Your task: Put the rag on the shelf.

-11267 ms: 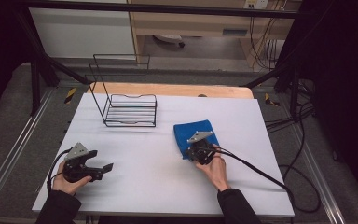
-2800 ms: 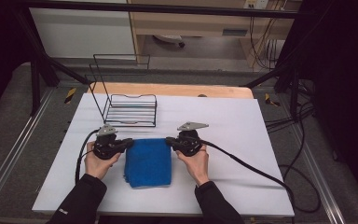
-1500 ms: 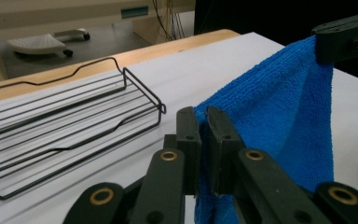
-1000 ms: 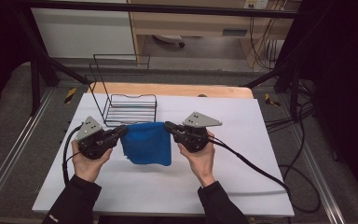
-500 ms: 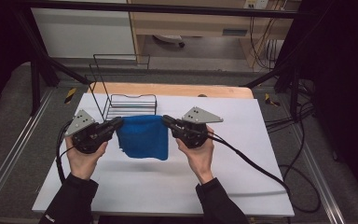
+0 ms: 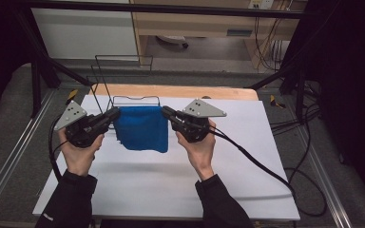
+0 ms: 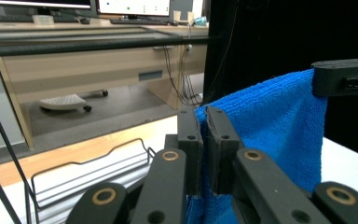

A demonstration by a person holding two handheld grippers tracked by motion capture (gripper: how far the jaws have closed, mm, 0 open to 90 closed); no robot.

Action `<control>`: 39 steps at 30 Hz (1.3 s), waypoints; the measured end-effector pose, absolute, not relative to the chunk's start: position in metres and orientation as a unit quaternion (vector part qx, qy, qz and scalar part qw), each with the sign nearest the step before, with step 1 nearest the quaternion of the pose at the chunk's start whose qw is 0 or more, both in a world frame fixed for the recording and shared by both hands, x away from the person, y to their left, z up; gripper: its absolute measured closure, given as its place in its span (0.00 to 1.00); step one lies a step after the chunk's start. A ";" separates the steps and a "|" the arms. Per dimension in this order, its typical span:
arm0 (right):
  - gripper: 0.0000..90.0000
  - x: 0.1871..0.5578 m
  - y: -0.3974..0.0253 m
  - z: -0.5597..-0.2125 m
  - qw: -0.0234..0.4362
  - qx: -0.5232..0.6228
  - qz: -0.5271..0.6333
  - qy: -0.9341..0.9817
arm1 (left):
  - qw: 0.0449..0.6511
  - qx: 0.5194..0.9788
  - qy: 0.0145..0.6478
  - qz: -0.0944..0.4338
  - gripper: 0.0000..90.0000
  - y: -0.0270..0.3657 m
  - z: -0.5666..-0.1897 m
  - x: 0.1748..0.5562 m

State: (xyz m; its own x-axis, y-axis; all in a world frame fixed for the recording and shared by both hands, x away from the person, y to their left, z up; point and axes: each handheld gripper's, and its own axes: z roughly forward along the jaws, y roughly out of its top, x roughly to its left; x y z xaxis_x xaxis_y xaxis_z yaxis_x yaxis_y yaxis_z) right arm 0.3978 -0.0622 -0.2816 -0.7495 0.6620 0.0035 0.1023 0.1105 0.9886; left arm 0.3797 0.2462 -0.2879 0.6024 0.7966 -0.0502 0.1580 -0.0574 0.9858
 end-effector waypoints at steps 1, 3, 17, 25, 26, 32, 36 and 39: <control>0.96 0.399 -0.060 -0.277 0.232 0.268 0.613 0.706 | 0.589 0.673 0.353 0.273 0.95 0.247 -0.286 0.380; 0.96 0.400 -0.058 -0.273 0.236 0.267 0.617 0.702 | 0.594 0.669 0.352 0.275 0.95 0.249 -0.282 0.381; 0.96 0.413 -0.042 -0.245 0.254 0.254 0.633 0.686 | 0.609 0.645 0.348 0.302 0.95 0.264 -0.252 0.391; 0.96 0.421 -0.036 -0.234 0.263 0.252 0.640 0.677 | 0.618 0.634 0.349 0.308 0.95 0.267 -0.237 0.399; 0.96 0.423 -0.036 -0.232 0.264 0.252 0.640 0.676 | 0.618 0.633 0.350 0.309 0.95 0.268 -0.236 0.400; 0.96 0.429 -0.032 -0.222 0.270 0.250 0.643 0.671 | 0.627 0.623 0.351 0.310 0.95 0.271 -0.227 0.407; 0.96 0.433 -0.029 -0.216 0.273 0.249 0.646 0.668 | 0.634 0.615 0.351 0.311 0.95 0.273 -0.222 0.412; 0.96 0.436 -0.028 -0.211 0.276 0.248 0.648 0.665 | 0.638 0.611 0.349 0.313 0.95 0.274 -0.217 0.414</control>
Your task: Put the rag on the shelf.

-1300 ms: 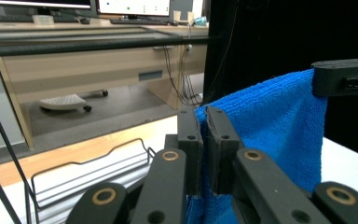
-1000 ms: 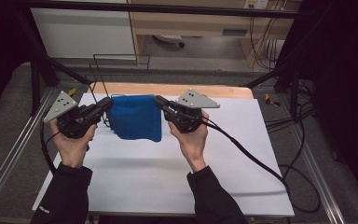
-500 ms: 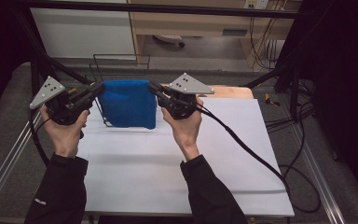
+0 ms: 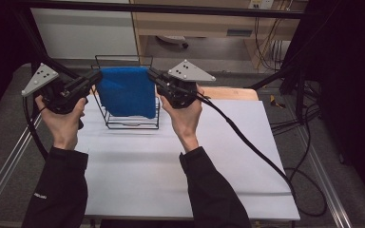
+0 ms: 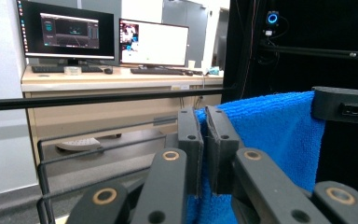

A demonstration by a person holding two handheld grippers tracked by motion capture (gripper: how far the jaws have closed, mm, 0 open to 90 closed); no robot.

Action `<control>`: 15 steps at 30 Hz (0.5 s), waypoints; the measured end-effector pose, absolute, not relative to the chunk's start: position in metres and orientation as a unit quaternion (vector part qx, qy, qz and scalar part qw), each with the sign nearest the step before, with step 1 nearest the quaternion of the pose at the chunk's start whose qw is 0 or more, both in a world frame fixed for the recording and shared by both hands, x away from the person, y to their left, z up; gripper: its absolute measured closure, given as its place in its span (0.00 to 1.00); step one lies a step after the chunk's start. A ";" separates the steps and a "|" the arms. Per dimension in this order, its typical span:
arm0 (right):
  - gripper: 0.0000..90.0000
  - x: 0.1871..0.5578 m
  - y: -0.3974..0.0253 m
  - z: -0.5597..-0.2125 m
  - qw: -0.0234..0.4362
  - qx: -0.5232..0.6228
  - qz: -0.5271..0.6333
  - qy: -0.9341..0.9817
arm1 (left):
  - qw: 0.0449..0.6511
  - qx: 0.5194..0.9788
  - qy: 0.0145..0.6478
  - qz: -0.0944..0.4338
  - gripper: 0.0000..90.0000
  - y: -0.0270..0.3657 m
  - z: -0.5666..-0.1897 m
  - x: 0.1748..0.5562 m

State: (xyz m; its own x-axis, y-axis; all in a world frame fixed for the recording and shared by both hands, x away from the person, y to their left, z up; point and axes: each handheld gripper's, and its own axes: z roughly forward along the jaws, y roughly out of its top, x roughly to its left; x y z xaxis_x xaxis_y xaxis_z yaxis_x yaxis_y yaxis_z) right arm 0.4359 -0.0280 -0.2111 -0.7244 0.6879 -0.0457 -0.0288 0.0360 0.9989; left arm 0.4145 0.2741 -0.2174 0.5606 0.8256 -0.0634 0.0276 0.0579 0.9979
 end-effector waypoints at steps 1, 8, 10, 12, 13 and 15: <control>0.96 0.437 -0.028 -0.210 0.276 0.247 0.650 0.664 | 0.640 0.609 0.349 0.313 0.95 0.274 -0.216 0.415; 0.96 0.443 -0.024 -0.197 0.283 0.245 0.655 0.657 | 0.645 0.601 0.346 0.321 0.95 0.277 -0.206 0.421; 0.96 0.445 -0.022 -0.193 0.285 0.245 0.654 0.656 | 0.645 0.599 0.346 0.323 0.95 0.278 -0.203 0.423; 0.96 0.447 -0.020 -0.189 0.288 0.242 0.654 0.656 | 0.644 0.598 0.346 0.327 0.95 0.279 -0.198 0.425; 0.96 0.447 -0.019 -0.186 0.289 0.241 0.654 0.656 | 0.644 0.598 0.346 0.328 0.95 0.280 -0.196 0.426; 0.96 0.449 -0.016 -0.181 0.293 0.239 0.654 0.655 | 0.645 0.595 0.347 0.330 0.95 0.281 -0.192 0.427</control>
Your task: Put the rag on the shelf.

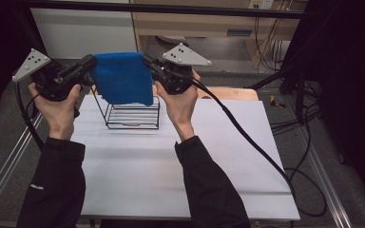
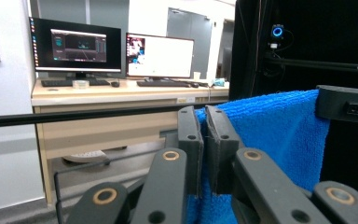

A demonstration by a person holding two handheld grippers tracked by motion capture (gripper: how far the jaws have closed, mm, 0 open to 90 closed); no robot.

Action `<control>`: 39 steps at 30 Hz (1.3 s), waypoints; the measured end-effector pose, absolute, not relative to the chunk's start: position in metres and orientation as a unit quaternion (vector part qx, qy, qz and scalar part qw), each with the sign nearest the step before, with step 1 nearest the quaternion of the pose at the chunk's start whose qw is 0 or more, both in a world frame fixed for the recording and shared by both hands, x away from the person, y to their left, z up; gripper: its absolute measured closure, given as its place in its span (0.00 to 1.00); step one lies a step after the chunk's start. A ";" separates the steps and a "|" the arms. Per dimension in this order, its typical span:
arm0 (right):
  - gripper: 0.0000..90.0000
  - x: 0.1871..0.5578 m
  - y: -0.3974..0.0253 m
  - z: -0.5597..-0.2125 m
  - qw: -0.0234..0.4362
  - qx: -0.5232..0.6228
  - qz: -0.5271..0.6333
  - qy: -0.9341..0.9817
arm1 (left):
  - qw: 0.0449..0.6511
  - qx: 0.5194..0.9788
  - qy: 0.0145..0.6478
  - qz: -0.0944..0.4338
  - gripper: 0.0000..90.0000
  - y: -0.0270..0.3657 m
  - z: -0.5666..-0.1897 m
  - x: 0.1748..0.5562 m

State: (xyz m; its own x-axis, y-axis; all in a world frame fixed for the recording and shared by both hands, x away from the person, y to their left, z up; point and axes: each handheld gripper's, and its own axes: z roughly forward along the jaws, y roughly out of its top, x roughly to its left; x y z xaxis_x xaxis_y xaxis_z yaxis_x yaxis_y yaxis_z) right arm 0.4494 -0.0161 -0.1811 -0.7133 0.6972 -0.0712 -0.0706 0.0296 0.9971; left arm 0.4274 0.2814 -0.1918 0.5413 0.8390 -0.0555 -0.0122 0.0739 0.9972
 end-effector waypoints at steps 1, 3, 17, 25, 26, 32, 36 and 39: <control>0.96 0.450 -0.015 -0.179 0.294 0.240 0.654 0.655 | 0.646 0.594 0.347 0.331 0.95 0.282 -0.189 0.429; 0.96 0.452 -0.014 -0.175 0.296 0.239 0.654 0.654 | 0.646 0.592 0.348 0.333 0.95 0.283 -0.185 0.431; 0.96 0.468 -0.007 -0.151 0.307 0.239 0.662 0.640 | 0.654 0.578 0.348 0.343 0.95 0.285 -0.162 0.449; 0.96 0.480 -0.002 -0.142 0.312 0.238 0.662 0.638 | 0.657 0.569 0.353 0.347 0.95 0.288 -0.152 0.461; 0.96 0.482 -0.001 -0.142 0.312 0.239 0.663 0.637 | 0.655 0.570 0.353 0.349 0.95 0.288 -0.151 0.463; 0.96 0.496 0.002 -0.139 0.317 0.242 0.657 0.639 | 0.651 0.570 0.356 0.354 0.95 0.289 -0.144 0.475; 0.96 0.504 0.004 -0.135 0.315 0.248 0.657 0.638 | 0.649 0.569 0.356 0.358 0.95 0.290 -0.142 0.481; 0.96 0.509 0.007 -0.133 0.313 0.251 0.658 0.637 | 0.650 0.566 0.361 0.357 0.95 0.292 -0.142 0.487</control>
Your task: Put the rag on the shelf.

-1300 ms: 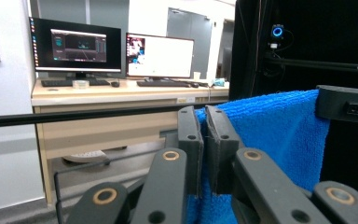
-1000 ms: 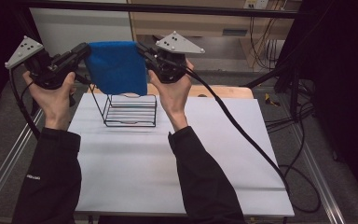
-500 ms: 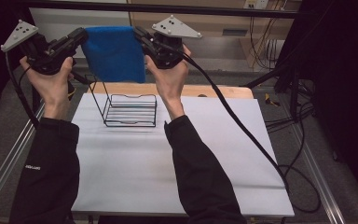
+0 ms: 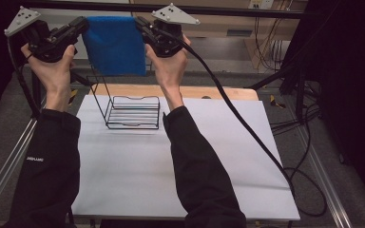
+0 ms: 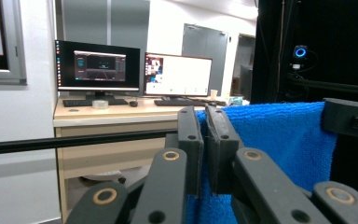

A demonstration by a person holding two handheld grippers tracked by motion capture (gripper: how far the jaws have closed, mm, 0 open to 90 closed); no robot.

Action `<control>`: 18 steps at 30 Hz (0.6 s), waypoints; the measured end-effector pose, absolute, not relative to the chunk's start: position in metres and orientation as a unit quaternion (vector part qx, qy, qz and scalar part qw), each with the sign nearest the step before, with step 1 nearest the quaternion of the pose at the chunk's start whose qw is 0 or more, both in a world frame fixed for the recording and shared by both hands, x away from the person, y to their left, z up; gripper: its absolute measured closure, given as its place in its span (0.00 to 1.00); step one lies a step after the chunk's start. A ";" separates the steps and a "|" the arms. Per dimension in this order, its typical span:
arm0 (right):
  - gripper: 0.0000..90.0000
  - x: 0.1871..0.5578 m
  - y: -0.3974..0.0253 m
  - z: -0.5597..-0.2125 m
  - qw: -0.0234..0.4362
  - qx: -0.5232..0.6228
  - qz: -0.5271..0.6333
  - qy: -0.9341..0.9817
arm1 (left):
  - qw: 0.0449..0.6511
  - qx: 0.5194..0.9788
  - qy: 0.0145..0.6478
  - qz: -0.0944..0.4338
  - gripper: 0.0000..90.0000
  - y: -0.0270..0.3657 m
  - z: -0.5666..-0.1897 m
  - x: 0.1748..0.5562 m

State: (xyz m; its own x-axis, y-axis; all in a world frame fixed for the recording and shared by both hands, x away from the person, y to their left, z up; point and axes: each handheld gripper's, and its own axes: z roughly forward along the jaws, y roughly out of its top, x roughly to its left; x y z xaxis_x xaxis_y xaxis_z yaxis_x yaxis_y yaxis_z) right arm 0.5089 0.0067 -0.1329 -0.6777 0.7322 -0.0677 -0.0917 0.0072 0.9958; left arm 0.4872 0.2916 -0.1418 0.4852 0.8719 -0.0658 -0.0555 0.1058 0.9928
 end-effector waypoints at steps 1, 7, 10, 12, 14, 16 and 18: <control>0.96 0.511 0.008 -0.132 0.314 0.251 0.657 0.638 | 0.652 0.564 0.363 0.354 0.95 0.293 -0.142 0.489; 0.96 0.524 0.014 -0.133 0.313 0.251 0.651 0.644 | 0.645 0.562 0.373 0.358 0.95 0.296 -0.142 0.500; 0.96 0.531 0.016 -0.135 0.310 0.256 0.649 0.647 | 0.646 0.561 0.377 0.355 0.95 0.297 -0.145 0.508; 0.96 0.534 0.016 -0.136 0.308 0.258 0.648 0.646 | 0.646 0.562 0.377 0.353 0.95 0.297 -0.148 0.513; 0.96 0.538 0.015 -0.137 0.310 0.259 0.644 0.649 | 0.644 0.565 0.378 0.351 0.95 0.296 -0.150 0.516; 0.96 0.541 0.015 -0.139 0.309 0.262 0.643 0.650 | 0.639 0.566 0.380 0.356 0.95 0.295 -0.152 0.520; 0.96 0.544 0.016 -0.141 0.307 0.265 0.641 0.652 | 0.638 0.566 0.381 0.357 0.95 0.296 -0.153 0.522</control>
